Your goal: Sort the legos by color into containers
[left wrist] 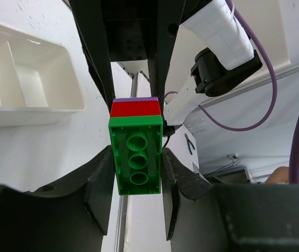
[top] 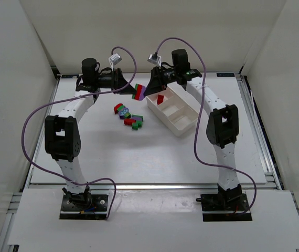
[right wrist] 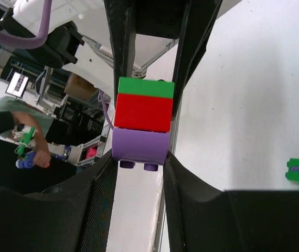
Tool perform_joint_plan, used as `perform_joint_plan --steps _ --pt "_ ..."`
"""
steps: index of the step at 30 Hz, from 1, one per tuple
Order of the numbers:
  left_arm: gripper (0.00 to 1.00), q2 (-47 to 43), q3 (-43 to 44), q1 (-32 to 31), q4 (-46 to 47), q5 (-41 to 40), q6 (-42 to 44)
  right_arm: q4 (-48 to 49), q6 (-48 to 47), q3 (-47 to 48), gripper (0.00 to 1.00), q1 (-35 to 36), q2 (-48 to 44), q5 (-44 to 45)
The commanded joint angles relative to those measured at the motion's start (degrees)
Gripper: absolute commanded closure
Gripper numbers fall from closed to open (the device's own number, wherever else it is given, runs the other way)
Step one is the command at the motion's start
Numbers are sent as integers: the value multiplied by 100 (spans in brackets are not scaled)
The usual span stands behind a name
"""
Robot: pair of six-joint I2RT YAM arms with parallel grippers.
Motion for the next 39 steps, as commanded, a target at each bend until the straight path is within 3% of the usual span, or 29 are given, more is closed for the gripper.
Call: perform_joint_plan --steps 1,10,12,15,18,19,22,28,35,37,38,39 --pt "88 -401 -56 357 534 -205 -219 -953 -790 -261 100 -337 -609 -230" --pt "90 -357 -109 393 982 -337 -537 -1358 -1186 -736 100 -811 -1049 -168" --pt "90 -357 -109 367 991 -372 -537 -1674 -1683 -798 100 -891 -1136 -72" --pt "90 -401 -108 358 1000 -477 -502 -2806 -2581 -982 100 -1180 -1295 568" --pt "90 -453 -222 358 991 -705 -449 -4091 -4355 -1157 100 -1252 -1637 2006" --pt "90 -471 -266 366 991 -767 -440 -4101 -4611 -1297 100 -1191 -1882 3090" --pt "90 -515 -346 358 790 -1005 -230 -4032 -4817 -2070 100 -1094 -2356 4256" --pt "90 -480 -65 358 -90 -1392 447 -3399 -4772 -3494 100 -953 -2912 5517" --pt "90 -445 41 314 -433 -1533 676 -3012 -4781 -3751 100 -786 -2843 6545" --pt "90 -445 50 305 -494 -1550 711 -2889 -4807 -3760 85 -707 -2798 6906" --pt "90 -436 58 305 -546 -1576 781 -2871 -4825 -3742 71 -681 -2763 6950" --pt "90 -436 76 305 -677 -1585 842 -2845 -4790 -3707 65 -654 -2720 7020"
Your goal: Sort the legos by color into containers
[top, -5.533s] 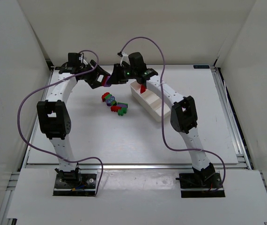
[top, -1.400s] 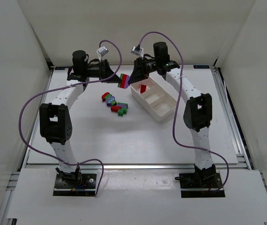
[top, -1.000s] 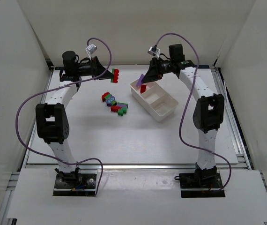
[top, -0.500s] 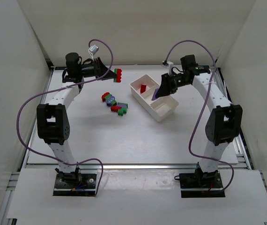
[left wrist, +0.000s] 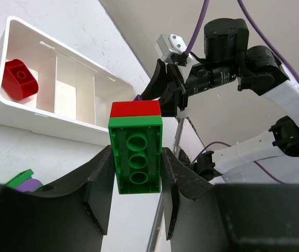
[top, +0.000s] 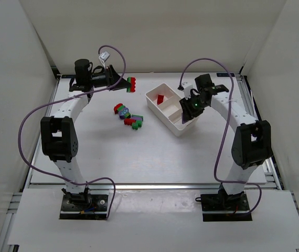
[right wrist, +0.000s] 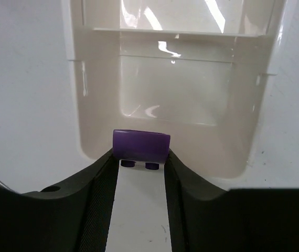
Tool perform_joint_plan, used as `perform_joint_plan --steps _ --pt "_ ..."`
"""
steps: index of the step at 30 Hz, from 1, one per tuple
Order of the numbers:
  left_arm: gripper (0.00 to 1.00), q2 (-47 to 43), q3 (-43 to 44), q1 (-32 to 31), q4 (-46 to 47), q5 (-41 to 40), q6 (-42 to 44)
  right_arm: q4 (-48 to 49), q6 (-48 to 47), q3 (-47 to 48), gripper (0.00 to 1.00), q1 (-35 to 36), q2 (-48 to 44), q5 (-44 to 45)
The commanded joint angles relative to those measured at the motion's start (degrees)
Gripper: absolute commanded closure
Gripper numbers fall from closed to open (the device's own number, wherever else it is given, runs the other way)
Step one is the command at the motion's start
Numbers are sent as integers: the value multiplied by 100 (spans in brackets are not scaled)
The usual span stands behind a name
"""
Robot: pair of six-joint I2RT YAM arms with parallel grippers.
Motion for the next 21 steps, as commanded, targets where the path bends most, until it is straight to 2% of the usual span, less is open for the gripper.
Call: perform_joint_plan --steps 1,2,5,10,12,15,16,21 --pt "90 -351 236 -34 -305 -73 309 335 -119 137 57 122 87 556" --pt "90 -351 236 -34 -305 -64 318 327 -110 173 46 131 114 512" --pt "90 -316 236 -51 -305 -3 310 274 -84 357 37 157 184 337" --pt "90 -281 271 -87 -305 85 301 133 -118 665 27 175 158 -129" --pt "90 -263 297 -95 -305 147 292 37 -180 823 29 175 97 -392" --pt "90 -246 385 -201 -279 428 310 404 -6 981 33 -70 -53 -1497" --pt "90 -245 402 -279 -209 498 284 571 291 1043 33 -141 -79 -2414" --pt "90 -123 446 -491 142 1007 -128 1749 1514 1851 34 -159 420 -4800"
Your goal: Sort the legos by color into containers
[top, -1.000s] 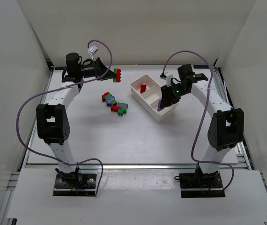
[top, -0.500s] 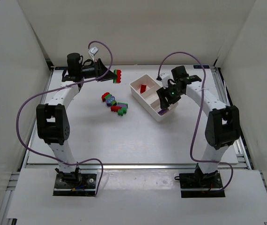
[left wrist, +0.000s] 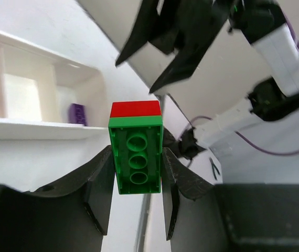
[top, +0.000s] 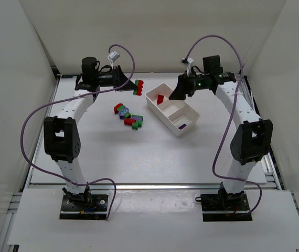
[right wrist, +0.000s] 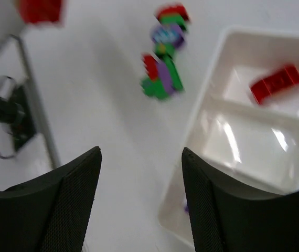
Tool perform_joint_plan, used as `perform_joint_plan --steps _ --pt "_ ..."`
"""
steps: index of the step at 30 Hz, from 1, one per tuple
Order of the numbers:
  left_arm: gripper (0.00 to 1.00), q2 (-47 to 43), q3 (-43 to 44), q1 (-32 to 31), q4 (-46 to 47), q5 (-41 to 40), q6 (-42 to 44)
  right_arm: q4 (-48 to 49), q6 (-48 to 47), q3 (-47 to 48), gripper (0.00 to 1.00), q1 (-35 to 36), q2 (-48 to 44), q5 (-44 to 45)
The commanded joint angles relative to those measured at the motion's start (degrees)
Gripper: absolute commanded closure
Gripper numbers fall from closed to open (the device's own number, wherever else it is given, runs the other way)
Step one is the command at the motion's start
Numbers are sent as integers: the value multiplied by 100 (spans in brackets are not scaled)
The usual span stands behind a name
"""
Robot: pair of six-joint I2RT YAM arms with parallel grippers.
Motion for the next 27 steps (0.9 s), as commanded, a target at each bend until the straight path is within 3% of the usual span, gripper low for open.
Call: perform_joint_plan --steps 1,5,8,27 --pt "90 -88 252 -200 496 725 -333 1157 1395 756 34 90 340 -2256" --pt "90 97 314 -297 936 1079 -825 2089 2156 960 33 301 684 -2829" --pt "90 124 375 -315 973 1132 -878 2179 2385 1276 33 476 948 -3075" --pt "90 317 516 -561 1096 1149 -984 3321 3642 1883 35 793 1572 -3172"
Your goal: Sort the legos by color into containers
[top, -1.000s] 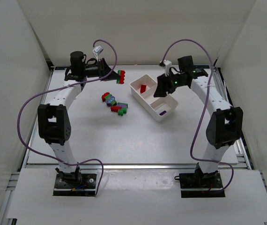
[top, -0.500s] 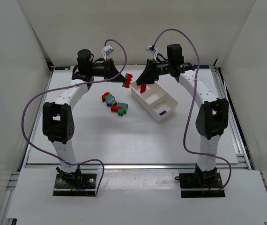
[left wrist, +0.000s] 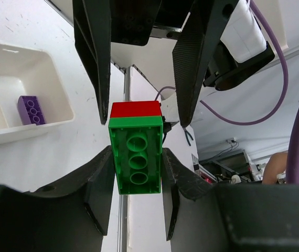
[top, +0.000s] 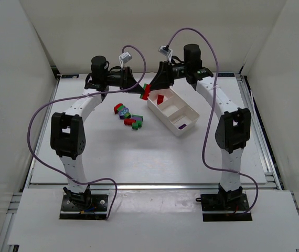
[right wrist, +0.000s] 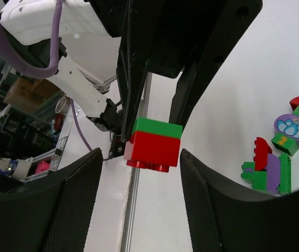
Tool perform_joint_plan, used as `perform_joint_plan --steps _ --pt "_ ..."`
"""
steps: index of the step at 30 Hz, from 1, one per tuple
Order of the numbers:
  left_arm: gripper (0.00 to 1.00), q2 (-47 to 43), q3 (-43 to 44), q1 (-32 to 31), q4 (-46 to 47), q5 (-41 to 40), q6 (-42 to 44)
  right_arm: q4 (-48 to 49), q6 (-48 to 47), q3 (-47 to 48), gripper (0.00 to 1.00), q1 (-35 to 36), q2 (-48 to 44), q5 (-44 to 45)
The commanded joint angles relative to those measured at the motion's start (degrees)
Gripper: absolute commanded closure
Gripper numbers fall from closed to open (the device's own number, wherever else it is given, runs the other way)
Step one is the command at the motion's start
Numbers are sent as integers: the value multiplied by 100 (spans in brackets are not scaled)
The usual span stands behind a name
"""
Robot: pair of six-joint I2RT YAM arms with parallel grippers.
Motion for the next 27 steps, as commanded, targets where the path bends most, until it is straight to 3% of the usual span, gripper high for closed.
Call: perform_joint_plan --steps 1,5,8,12,18,27 --pt "90 -98 216 -71 112 126 32 419 324 254 36 81 99 -143" --pt "90 -107 216 -115 121 109 50 489 439 272 51 116 169 -160" --pt "90 -151 190 -115 112 65 102 489 474 272 75 134 204 -195" --pt "90 -195 137 -98 112 -49 173 454 492 237 98 142 214 -257" --pt "90 -563 -381 411 217 -1067 367 -282 -279 -26 100 -24 -76 -327" --pt "90 -652 -478 1044 560 -1578 173 -1478 -1327 -571 100 -454 -542 -354"
